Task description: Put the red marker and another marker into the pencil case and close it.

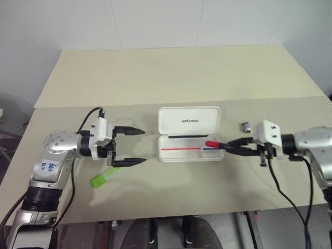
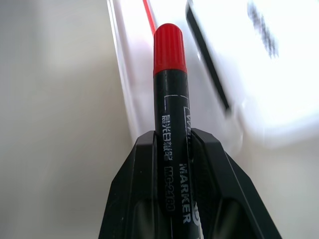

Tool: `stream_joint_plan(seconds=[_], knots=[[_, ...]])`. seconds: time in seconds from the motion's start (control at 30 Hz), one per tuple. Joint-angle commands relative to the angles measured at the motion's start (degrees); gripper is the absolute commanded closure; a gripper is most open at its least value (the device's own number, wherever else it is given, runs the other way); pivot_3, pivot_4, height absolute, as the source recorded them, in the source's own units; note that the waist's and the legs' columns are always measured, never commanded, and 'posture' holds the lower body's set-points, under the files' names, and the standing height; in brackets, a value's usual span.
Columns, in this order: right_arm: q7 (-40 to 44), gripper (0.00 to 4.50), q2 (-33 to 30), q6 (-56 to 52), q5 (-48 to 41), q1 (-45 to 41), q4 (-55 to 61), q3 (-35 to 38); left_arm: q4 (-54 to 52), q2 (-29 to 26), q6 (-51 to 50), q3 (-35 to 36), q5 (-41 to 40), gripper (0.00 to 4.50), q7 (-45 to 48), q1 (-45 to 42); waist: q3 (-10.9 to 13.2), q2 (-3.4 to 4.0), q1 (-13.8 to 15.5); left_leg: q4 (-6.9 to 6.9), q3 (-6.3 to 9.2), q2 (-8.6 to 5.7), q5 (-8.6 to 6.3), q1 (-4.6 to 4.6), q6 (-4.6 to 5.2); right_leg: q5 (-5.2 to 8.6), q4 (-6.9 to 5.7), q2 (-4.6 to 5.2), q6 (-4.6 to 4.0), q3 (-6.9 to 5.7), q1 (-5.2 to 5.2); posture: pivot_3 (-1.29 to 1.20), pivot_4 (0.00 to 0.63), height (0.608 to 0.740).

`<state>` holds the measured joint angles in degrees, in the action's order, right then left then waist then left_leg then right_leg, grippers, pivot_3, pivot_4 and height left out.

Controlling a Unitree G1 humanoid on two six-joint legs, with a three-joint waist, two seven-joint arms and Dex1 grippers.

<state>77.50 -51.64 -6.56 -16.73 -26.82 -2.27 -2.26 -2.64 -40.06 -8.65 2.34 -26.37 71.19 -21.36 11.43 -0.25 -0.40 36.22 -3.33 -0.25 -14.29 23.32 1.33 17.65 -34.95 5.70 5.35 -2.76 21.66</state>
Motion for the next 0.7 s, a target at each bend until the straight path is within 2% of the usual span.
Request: stream_joint_plan(seconds=[0.03, 0.2, 0.37, 0.7], knots=[[-0.05, 3.92, 3.0, -0.02, 1.97, -4.7, -0.69, -3.53, -2.84, -0.6, 0.33, 1.69, -0.34, 0.0, -1.33, 0.86, 0.0, 0.0, 0.0, 0.0, 0.0, 0.0, 0.0, 0.0, 0.0, 0.0, 0.0, 0.0, 0.0, 0.0, 0.01, 0.0, 0.15, 0.74], [-2.86, 3.92, 10.28, -0.39, 8.14, -13.91, -7.43, -9.91, -4.86, -0.32, -0.04, 1.81, -0.53, 0.0, -2.96, 2.3, 0.0, 0.0, -0.33, -0.01, -0.13, 0.0, -0.06, 0.01, -0.1, 0.0, -0.07, 0.05, 0.0, -0.01, 0.09, 0.0, 0.15, 0.74], [-2.53, 3.92, 15.6, 2.91, 11.77, -19.53, -14.95, -13.74, -6.6, -0.26, -0.38, 1.94, -0.61, 0.0, -4.2, 3.58, 0.0, 0.0, -0.62, -0.02, -0.28, -0.01, 0.0, 0.08, 0.01, -0.01, -0.14, 0.1, 0.0, -0.07, 0.25, 0.0, 0.15, 0.74], [-2.45, 3.92, 18.17, 7.35, 14.25, -21.15, -20.75, -13.98, -9.3, -1.06, -1.2, 3.42, -1.05, 0.0, -6.27, 6.11, 0.01, -0.01, -1.2, 0.03, -0.54, -0.03, -0.02, 0.14, 0.02, -0.01, -0.63, 0.16, 0.0, -0.13, 0.46, 0.0, 0.15, 0.74]])
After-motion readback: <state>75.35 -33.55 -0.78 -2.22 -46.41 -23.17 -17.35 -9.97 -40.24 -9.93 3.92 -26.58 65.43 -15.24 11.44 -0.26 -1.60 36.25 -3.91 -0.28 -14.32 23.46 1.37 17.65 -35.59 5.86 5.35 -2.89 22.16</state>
